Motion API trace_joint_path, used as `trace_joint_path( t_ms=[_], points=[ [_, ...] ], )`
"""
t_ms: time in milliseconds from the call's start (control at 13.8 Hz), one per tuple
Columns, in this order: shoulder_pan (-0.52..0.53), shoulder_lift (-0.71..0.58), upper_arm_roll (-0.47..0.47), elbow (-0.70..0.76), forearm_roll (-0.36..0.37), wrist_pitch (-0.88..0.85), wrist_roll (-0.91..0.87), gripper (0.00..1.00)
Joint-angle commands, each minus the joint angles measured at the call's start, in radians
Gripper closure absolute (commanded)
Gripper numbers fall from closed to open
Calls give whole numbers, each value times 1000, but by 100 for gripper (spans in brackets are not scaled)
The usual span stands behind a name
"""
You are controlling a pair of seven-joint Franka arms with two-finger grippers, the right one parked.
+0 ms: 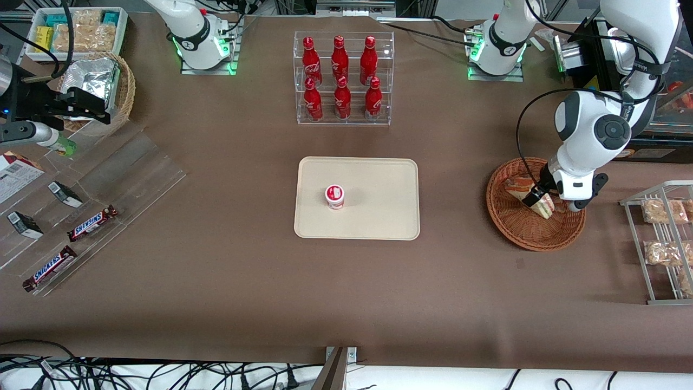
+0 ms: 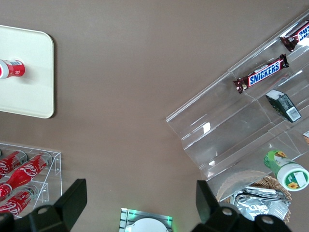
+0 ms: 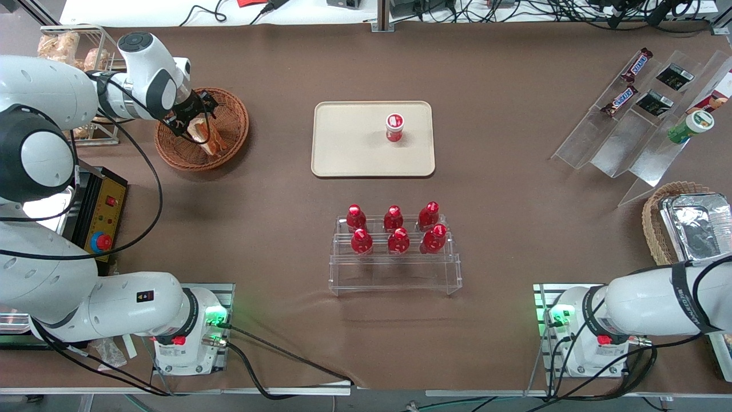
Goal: Place sandwich from basket to tray
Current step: 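Close the left gripper on the sandwich's crust edge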
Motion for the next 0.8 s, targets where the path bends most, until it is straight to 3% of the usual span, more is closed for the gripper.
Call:
trace_joint_path(
  t_ms=[0, 435, 726],
  points=[
    [6, 10, -2, -5, 27, 15, -24, 98],
    [7, -4, -5, 4, 74, -22, -18, 100],
    [7, -52, -16, 123, 73, -244, 26, 100]
  ],
)
